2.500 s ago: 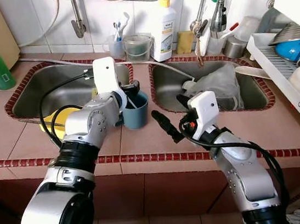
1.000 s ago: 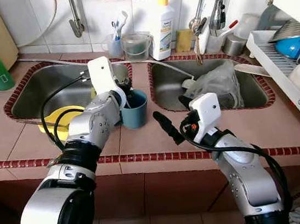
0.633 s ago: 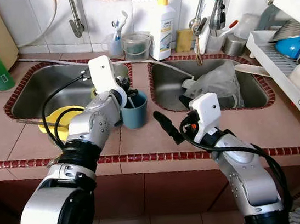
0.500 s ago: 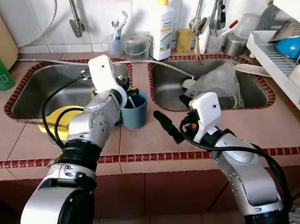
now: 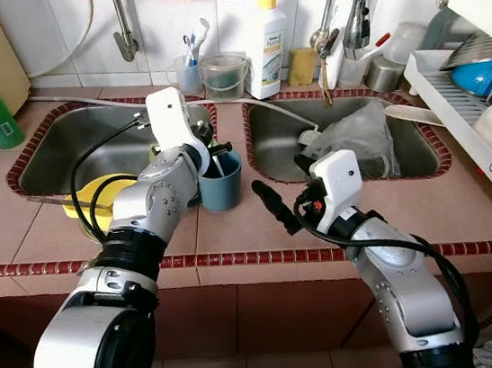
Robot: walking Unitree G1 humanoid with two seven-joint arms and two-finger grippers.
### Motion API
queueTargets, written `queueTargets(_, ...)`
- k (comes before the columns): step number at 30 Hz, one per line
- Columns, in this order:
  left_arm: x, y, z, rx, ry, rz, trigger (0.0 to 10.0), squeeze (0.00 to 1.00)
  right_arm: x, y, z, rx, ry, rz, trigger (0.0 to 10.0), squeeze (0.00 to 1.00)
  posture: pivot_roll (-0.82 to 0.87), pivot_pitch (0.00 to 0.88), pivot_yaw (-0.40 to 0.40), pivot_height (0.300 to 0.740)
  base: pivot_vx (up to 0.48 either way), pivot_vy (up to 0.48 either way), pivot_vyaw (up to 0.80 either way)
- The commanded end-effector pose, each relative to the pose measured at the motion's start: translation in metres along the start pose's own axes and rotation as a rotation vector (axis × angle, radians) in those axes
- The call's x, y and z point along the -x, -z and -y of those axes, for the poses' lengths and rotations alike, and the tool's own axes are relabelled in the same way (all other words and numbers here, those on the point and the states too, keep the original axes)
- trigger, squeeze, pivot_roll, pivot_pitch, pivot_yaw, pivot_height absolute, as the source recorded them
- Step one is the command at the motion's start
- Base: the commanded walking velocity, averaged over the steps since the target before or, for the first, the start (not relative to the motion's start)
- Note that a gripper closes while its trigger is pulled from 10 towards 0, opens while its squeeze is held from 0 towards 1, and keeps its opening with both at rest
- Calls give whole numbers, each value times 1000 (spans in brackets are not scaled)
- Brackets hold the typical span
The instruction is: Kitchen organization
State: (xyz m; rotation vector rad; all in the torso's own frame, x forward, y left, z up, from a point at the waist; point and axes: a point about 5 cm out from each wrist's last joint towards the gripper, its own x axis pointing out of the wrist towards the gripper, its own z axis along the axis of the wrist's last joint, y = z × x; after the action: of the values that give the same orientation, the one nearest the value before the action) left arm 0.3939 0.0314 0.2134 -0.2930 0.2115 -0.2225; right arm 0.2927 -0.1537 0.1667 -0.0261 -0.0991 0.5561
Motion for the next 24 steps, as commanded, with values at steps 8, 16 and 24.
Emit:
queueTargets(8, 3, -13, 29, -123, 224, -30, 10000, 0, -2, 0, 1, 6, -2, -8, 10000, 0, 38, 0, -34, 740, 0, 0, 0)
queueTargets(16, 5, -31, 31, -184, 258, 14, 10000, 0, -5, 0, 0, 7, -12, -5, 10000, 0, 45, 0, -37, 740, 0, 0, 0)
queueTargets(24, 7, -33, 31, -195, 300, -4, 10000, 0, -6, 1, -1, 9, -20, -3, 10000, 0, 46, 0, -37, 740, 0, 0, 0)
